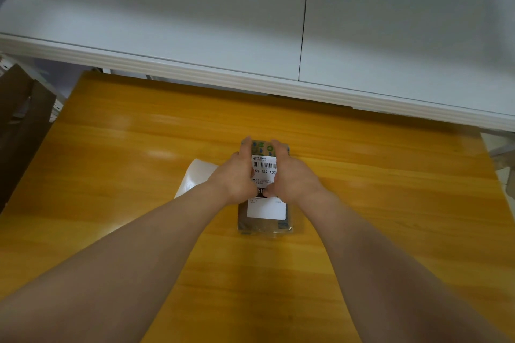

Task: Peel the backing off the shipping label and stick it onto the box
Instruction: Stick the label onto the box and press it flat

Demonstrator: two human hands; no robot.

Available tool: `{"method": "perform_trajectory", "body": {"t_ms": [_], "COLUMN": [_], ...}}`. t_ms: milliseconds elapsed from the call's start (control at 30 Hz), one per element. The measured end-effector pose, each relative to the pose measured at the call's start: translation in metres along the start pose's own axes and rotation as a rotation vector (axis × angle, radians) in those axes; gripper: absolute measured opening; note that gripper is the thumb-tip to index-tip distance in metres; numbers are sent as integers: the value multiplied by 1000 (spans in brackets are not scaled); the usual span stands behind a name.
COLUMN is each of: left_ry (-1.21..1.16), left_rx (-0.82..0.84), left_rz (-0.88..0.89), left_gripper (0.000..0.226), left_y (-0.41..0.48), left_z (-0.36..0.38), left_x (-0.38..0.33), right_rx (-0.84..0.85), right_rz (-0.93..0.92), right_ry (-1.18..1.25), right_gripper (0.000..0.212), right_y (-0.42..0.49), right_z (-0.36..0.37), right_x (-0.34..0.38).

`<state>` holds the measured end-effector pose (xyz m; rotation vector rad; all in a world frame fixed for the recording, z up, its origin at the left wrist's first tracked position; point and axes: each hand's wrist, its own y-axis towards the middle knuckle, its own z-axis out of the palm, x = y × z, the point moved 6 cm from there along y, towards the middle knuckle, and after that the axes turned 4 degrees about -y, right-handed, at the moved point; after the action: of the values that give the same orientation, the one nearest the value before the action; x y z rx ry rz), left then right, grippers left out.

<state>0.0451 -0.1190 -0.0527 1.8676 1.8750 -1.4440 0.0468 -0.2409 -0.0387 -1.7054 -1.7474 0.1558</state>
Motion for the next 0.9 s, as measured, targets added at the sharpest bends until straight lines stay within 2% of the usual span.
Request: {"method": "perform_trajectory", "body": {"t_ms": [167,367,567,633,800,900], "left_ry": [48,47,1,-9,6,-5], "left_rx": [59,60,4,-23,-56,-64], "left_rz": [-50,-81,-70,-67,-72,-83], "left_gripper": [130,130,99,89,81,76], "left_y": [9,19,24,25,27,28], "left_z": [-4,-4,-12,-14,-18,-20], "left_x": [0,3,-2,-2,-5,-4], "right_rx": [28,21,-16,-24,-44,-104], "right_rz": [-3,27,78,88,110,147], "right_ry": [-38,-2,65,66,72,68], "right_gripper": [123,118,98,98,88,67], "right_y": [9,16,25,27,26,29], "right_z": [-2,0,0,1,0,-1], "right_x": [1,-5,-6,-5,-5,-6]}}
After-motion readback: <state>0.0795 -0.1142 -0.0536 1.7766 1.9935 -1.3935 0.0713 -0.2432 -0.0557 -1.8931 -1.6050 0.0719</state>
